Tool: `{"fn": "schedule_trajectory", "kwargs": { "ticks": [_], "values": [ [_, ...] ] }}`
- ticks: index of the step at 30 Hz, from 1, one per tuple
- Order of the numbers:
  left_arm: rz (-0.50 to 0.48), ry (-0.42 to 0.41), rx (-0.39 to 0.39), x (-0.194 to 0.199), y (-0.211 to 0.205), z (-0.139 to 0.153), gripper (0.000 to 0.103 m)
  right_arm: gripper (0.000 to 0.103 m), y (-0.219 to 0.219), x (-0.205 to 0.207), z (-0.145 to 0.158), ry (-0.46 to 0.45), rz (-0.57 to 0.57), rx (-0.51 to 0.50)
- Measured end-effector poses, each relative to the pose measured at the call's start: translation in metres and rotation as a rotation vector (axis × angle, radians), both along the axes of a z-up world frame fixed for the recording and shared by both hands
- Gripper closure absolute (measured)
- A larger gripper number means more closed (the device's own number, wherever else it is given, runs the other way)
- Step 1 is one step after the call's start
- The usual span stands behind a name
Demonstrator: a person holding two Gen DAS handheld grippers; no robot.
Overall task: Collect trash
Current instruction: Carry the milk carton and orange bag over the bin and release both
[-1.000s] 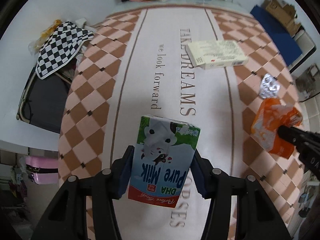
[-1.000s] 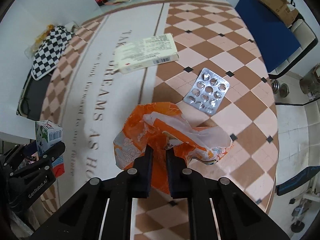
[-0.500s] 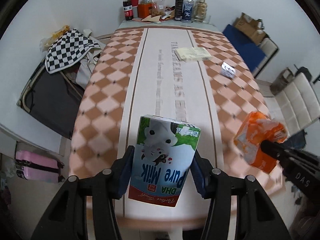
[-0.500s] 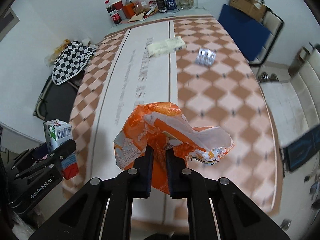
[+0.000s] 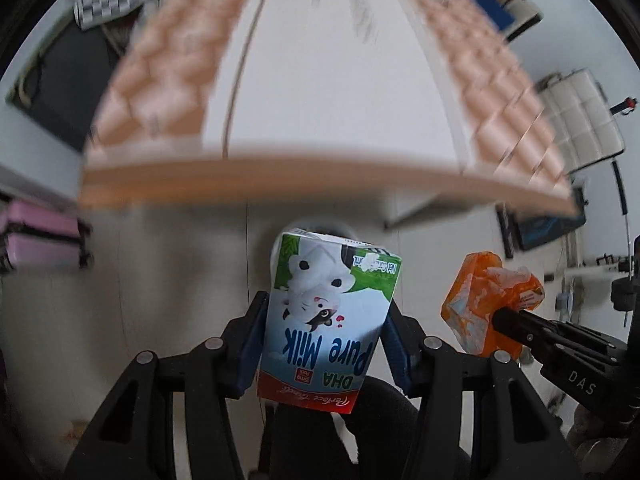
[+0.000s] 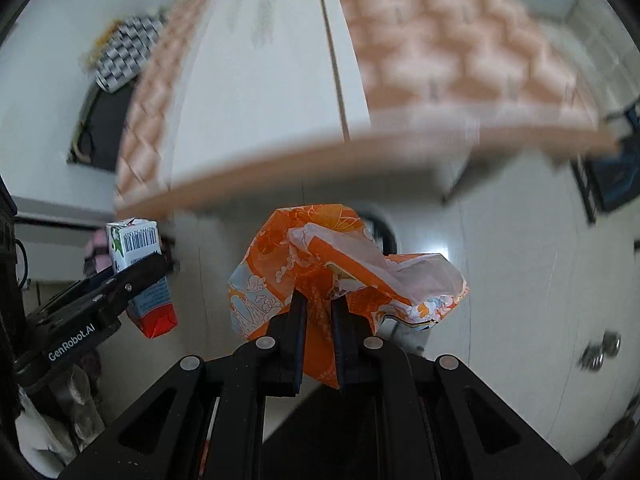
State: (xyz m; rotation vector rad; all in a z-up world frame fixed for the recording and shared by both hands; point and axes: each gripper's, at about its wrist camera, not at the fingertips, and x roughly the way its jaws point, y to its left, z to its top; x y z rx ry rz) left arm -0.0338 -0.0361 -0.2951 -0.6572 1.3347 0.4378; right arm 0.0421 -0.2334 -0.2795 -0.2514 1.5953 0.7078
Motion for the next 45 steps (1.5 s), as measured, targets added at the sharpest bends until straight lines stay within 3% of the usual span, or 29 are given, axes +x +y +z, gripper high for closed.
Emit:
{"fn": "schedule_trajectory", "kwargs": {
  "ticks": [6,9,13,17,20,22,23,25,26,27,30,34,36,41,45],
  "values": [
    [0.052,0.071,-0.146,0.005,-0.001,-0.129,0.053,0.091,-0.038,-0.010,-0.131,0.153,-0.090,-0.068],
    [0.071,0.075,-0.203,0.026,0.010,-0.205,0.052,0.091,-0.046,-0.002,-0.202,0.179,-0.137,-0.084],
    [0.110,0.096,-0.263,0.044,0.023,-0.283,0.052,0.090,-0.041,0.020,-0.291,0.200,-0.183,-0.083],
    [0.134,0.089,-0.294,0.054,0.034,-0.331,0.050,0.090,-0.022,0.033,-0.361,0.213,-0.178,-0.082],
    [0.145,0.091,-0.293,0.057,0.039,-0.351,0.035,0.086,-0.009,0.038,-0.402,0.221,-0.153,-0.088],
    [0.154,0.092,-0.290,0.050,0.043,-0.350,0.031,0.083,0.000,0.041,-0.425,0.238,-0.141,-0.105],
    [0.160,0.093,-0.288,0.047,0.045,-0.351,0.027,0.078,0.002,0.042,-0.433,0.249,-0.141,-0.107],
    [0.169,0.101,-0.273,0.039,0.049,-0.349,0.008,0.053,0.003,0.042,-0.444,0.263,-0.144,-0.099],
    [0.173,0.105,-0.259,0.037,0.049,-0.349,0.004,0.032,0.007,0.043,-0.446,0.260,-0.143,-0.096],
    [0.176,0.111,-0.242,0.035,0.049,-0.347,0.004,0.019,0.007,0.043,-0.448,0.262,-0.141,-0.084],
    [0.188,0.131,-0.134,0.024,0.045,-0.334,0.004,0.012,0.014,0.038,-0.439,0.253,-0.118,-0.051],
    [0.201,0.149,-0.047,0.013,0.044,-0.329,0.004,0.007,0.020,0.029,-0.424,0.278,-0.077,0.009],
    [0.194,0.169,-0.013,0.008,0.041,-0.324,0.004,0.007,0.019,0.025,-0.413,0.240,-0.040,-0.007],
    [0.177,0.201,0.023,0.004,0.027,-0.308,0.005,0.007,0.019,0.018,-0.382,0.046,0.054,-0.137],
    [0.166,0.206,0.022,0.003,0.018,-0.290,0.004,0.007,0.009,0.020,-0.362,-0.003,0.056,-0.198]
  ]
}}
